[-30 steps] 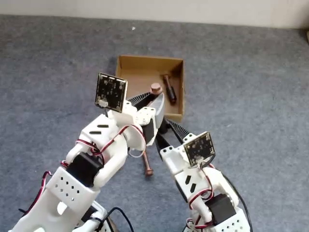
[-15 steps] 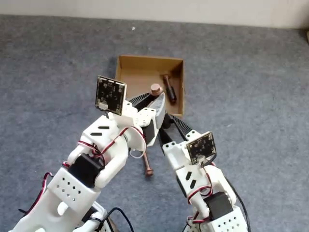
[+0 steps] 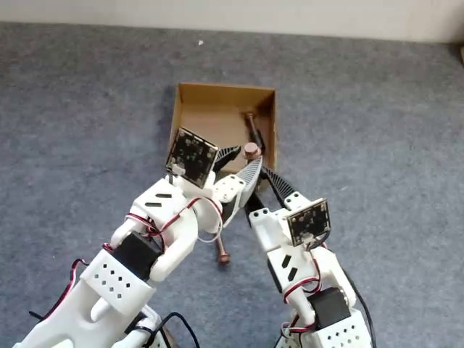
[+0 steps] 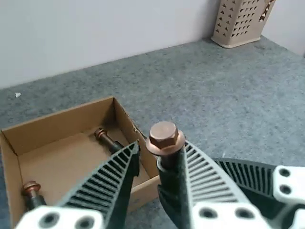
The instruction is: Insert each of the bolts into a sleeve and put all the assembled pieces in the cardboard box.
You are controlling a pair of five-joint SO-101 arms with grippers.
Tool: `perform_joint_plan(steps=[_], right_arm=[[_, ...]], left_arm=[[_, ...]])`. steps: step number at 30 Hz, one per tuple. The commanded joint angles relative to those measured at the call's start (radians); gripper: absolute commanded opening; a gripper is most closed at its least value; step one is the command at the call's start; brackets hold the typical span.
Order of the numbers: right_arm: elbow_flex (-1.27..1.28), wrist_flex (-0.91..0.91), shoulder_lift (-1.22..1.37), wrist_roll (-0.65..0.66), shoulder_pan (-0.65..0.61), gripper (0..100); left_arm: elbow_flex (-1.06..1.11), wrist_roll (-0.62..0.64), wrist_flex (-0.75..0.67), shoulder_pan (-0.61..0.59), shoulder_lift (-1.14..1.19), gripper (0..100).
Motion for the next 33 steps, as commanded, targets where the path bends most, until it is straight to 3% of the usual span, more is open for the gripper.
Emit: perform_joint_plan(steps=[1,6,10,18,24,33], right_arm=[[-0.016,-0.044,-0.016,0.009,0.044,0.5],[0.016,-0.048,-0.016,0.008,0.101,0.5],[0.024,-0.045,-0.016,0.008,0.110,0.5],[0.064,-0.042,-0.015,0.043,0.104,0.7],[0.068,0.041,-0.015,0.097,0.104,0.7],[-0.031,0.168,-0.013,0.127,0.102,1.0]], left_arm=[[-0.058,-0.097,0.061,0.013,-0.005,15],[-0.157,-0.259,0.252,0.012,-0.005,15],[-0.197,-0.299,0.359,-0.002,-0.008,15],[-0.188,-0.302,0.489,-0.308,-0.292,4],[0.030,-0.302,0.491,-0.593,-0.587,2],[0.441,-0.344,0.485,-0.773,-0.842,2]])
